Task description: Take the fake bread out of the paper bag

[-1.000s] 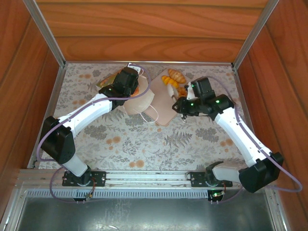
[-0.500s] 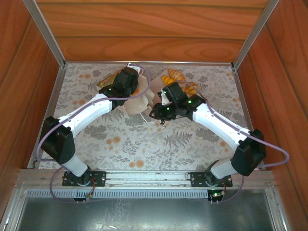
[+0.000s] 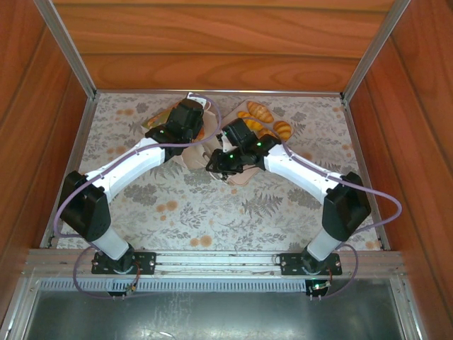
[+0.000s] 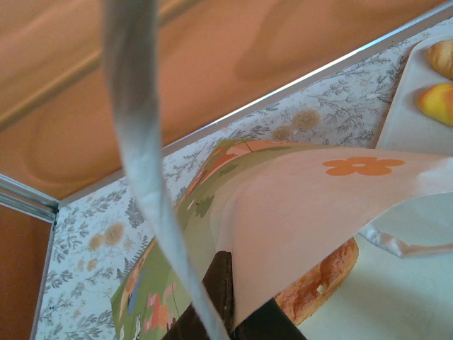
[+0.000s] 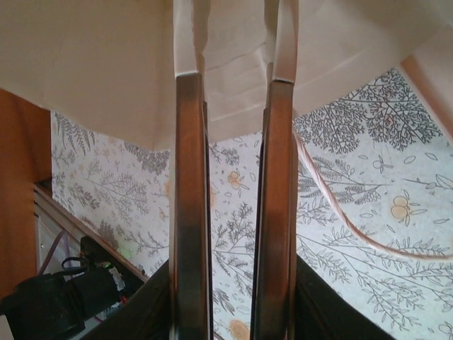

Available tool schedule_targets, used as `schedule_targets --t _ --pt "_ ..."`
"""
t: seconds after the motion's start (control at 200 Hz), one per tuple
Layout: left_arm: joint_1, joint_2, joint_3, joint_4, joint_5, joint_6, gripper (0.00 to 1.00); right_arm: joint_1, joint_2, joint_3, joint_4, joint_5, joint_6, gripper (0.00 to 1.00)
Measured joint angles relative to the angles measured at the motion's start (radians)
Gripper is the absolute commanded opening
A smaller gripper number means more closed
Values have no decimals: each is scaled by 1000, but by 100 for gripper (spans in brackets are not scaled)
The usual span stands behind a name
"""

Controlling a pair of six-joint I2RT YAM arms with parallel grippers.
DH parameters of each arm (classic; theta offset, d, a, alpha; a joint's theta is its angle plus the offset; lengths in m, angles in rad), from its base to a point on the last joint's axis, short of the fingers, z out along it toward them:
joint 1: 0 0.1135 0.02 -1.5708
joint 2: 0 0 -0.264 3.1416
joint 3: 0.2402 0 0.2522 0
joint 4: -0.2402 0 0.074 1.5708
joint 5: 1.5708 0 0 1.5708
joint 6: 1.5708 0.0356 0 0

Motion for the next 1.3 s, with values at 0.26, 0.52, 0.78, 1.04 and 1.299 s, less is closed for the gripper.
schedule_targets --t 0.26,0.52,0.78,1.04,1.299 --pt "0 0 0 0 1 -4 0 -2 97 68 1 24 26 37" --pt "0 0 -1 0 1 -5 0 -21 118 72 0 32 55 39" --pt "0 0 -1 0 2 -6 0 -56 129 72 9 36 78 42" --pt "0 0 -1 0 2 -6 0 -74 151 72 33 21 96 46" --pt "0 0 -2 -1 2 -5 0 -108 175 72 90 -32 120 47"
